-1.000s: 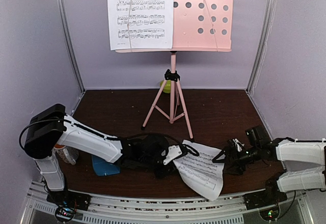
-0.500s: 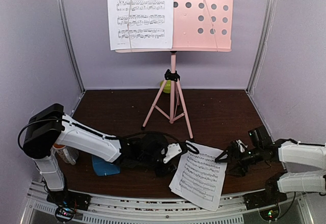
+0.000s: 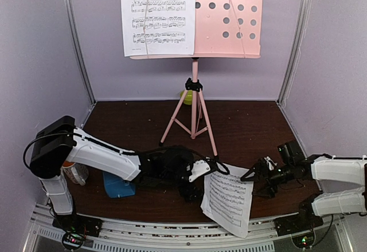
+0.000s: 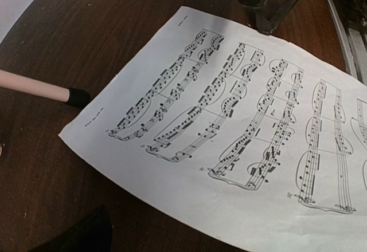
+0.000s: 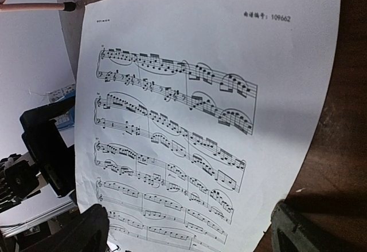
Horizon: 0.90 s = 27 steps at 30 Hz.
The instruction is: Set up the instrument practice props
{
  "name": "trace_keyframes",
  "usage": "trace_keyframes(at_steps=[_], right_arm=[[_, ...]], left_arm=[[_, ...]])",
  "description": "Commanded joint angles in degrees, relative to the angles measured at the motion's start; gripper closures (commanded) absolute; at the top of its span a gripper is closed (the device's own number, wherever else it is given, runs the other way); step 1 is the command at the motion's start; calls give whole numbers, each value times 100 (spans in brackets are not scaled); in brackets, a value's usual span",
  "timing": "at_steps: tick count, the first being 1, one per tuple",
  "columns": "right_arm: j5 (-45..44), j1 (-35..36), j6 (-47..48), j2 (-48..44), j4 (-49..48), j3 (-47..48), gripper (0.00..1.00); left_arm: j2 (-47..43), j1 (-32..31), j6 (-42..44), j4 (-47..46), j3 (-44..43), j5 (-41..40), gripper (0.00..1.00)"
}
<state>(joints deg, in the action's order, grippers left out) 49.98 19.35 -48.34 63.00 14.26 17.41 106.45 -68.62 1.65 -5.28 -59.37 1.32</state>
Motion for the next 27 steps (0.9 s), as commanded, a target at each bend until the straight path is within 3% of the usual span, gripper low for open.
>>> trace_keyframes(at_steps=[1, 7, 17, 20, 23, 27], right_arm=[[-784, 5, 127, 247, 657, -251, 0], [-779, 8, 136, 213, 701, -191, 0], [-771, 5, 231, 344, 860, 36, 0], [-742, 10, 289, 332, 947, 135, 0], [-621, 5, 334, 210, 1068, 323, 0], [-751, -95, 699, -184, 1714, 800, 0]], left_arm=[[60, -68, 822, -281, -195, 28, 2], [48, -132, 1836, -114, -238, 356, 3], [102, -432, 2705, 67, -424, 149, 7], [171, -490, 2826, 151, -594, 146, 20], [196, -521, 2730, 203, -732, 164, 48], [114, -521, 2356, 293, -802, 227, 77]])
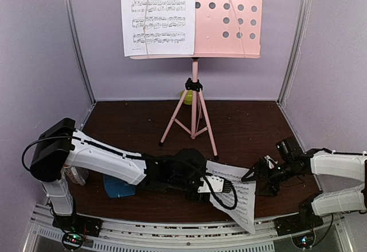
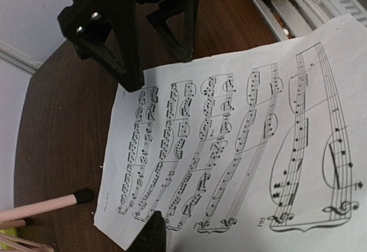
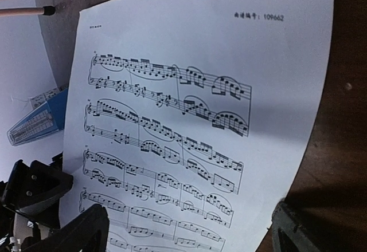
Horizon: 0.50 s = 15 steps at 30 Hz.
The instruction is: Set up the instrument practice props
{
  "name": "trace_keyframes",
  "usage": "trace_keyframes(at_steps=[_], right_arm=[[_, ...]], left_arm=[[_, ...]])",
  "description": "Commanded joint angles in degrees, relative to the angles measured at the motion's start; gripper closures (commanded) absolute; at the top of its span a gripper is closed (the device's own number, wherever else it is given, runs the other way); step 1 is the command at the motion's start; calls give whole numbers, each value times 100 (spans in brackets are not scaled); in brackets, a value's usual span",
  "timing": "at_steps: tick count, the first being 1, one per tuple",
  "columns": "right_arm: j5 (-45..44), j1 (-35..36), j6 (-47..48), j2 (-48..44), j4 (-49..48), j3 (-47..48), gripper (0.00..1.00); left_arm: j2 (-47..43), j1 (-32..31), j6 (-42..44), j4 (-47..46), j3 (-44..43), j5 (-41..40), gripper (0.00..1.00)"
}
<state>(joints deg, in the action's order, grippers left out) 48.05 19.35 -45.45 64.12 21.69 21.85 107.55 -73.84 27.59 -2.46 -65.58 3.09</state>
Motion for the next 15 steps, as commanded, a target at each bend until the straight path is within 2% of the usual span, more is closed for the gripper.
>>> trace_keyframes(at_steps=[1, 3, 4, 8, 15], right_arm=[[-599, -171, 508, -448, 1129, 461, 0], [-651, -380, 662, -793, 1378, 676, 0], [-683, -483, 739, -967, 1468, 759, 0], [-833, -645, 1031, -1295, 1826, 1187, 0], [-970, -701, 854, -1669, 1608, 1709, 0]], left_arm=[[-30, 8, -371, 51, -184, 29, 84], [-147, 17, -603, 66, -141, -28, 97], [-209, 25, -741, 48, -113, -79, 100], [-459, 132, -1405, 6, -37, -161, 100], [-972, 430, -2271, -203, 254, 163, 100]])
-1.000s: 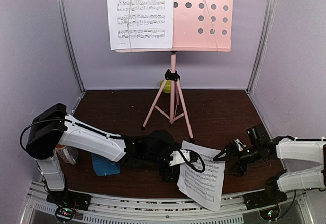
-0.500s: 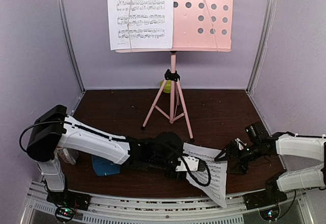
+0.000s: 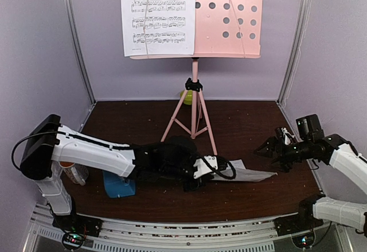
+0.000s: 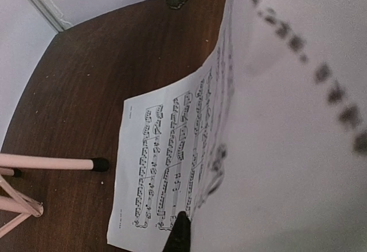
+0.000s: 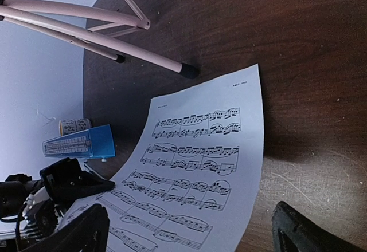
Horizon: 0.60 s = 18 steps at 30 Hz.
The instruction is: Set up the instrument practice props
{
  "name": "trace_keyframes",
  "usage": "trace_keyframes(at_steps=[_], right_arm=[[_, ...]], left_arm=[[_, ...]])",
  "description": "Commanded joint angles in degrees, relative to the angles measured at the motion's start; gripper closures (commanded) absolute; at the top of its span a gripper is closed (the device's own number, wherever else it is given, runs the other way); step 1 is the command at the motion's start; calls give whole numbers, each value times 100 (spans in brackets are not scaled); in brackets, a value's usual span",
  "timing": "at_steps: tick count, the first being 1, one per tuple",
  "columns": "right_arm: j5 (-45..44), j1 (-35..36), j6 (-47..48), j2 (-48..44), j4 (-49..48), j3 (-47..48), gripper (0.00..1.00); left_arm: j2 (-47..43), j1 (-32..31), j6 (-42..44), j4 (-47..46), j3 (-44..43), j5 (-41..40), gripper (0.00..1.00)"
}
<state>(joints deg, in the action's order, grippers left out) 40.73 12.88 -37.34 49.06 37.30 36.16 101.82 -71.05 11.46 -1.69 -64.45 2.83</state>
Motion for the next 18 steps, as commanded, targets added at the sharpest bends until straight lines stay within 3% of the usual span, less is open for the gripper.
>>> trace_keyframes(at_steps=[1, 9, 15, 18], right_arm=[[-256, -64, 12, -202, 18, 260, 0], [398, -146, -909, -238, 328, -925, 0], [926, -100, -3380, -1355, -1473, -1959, 0], [898, -77, -3857, -1509, -1802, -2134, 0]], left_arm=[[-478, 152, -655, -234, 159, 183, 100], [-1051, 152, -345, -59, 520, -217, 100], [-1070, 95, -47, -147, 577, -208, 100], [-989, 0, 144, -157, 536, -187, 100]])
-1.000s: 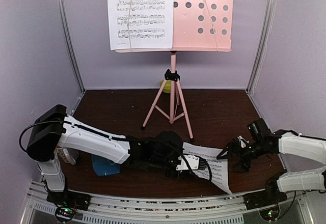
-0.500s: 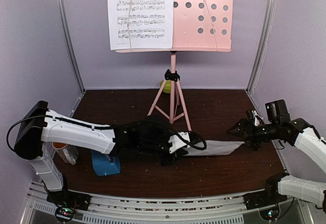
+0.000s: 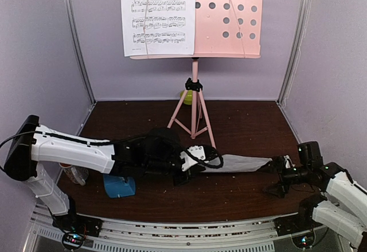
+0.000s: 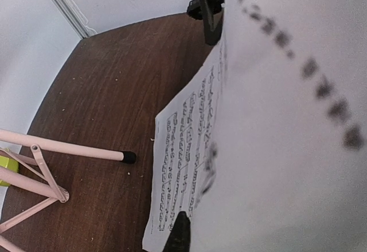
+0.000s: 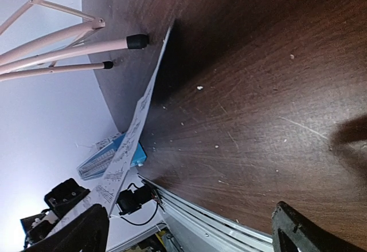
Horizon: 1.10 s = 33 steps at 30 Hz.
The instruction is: Set up the instrument practice props
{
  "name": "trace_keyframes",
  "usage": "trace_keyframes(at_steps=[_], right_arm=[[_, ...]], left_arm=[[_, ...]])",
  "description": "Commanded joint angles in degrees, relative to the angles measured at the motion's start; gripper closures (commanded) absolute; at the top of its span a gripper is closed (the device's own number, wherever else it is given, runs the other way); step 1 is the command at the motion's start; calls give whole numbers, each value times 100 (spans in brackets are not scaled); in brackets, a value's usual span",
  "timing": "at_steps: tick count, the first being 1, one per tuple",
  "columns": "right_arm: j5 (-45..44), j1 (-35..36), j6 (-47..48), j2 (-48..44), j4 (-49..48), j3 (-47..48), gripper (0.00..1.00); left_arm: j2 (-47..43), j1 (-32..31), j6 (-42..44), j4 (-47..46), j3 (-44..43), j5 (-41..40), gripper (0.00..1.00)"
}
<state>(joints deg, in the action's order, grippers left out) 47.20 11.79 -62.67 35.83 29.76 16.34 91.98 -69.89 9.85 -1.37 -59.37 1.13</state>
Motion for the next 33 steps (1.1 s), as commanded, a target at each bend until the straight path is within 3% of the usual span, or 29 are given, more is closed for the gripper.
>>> trace_keyframes(at_steps=[1, 12, 33], right_arm=[[268, 36, -1427, -192, -1129, -194, 0], [173, 365, -2111, 682, -2515, -370, 1], [4, 478, -2238, 1317, -3033, -194, 4]], left_arm=[[26, -162, 357, -189, 21, -8, 100], [229, -365, 666, -233, -99, 1, 100], [75, -420, 1078, -143, 275, -8, 100]])
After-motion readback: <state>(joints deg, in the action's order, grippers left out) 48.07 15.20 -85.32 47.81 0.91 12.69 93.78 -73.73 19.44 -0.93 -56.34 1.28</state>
